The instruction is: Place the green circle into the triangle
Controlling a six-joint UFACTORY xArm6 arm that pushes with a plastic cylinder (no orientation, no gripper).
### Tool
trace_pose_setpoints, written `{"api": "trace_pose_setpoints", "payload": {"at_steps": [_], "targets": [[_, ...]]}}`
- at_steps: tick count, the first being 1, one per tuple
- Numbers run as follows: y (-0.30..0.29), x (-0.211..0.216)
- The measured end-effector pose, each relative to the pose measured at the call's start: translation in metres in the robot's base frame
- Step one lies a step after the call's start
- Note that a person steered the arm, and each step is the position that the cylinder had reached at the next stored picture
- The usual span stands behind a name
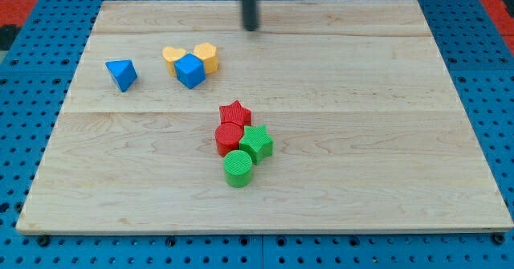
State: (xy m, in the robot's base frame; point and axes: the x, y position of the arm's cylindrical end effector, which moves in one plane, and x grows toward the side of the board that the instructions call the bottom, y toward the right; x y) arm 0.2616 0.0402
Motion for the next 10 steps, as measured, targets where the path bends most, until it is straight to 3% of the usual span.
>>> {"api": "trace_pose_setpoints", "payload": {"at_steps": [1,3,5,6,7,8,10], "targets": [[0.086,0.067],[0.088,0.107],[0.095,0.183],[0.127,0.268],[0.107,0.337],[0.084,0.357],[-0.04,0.319]]}}
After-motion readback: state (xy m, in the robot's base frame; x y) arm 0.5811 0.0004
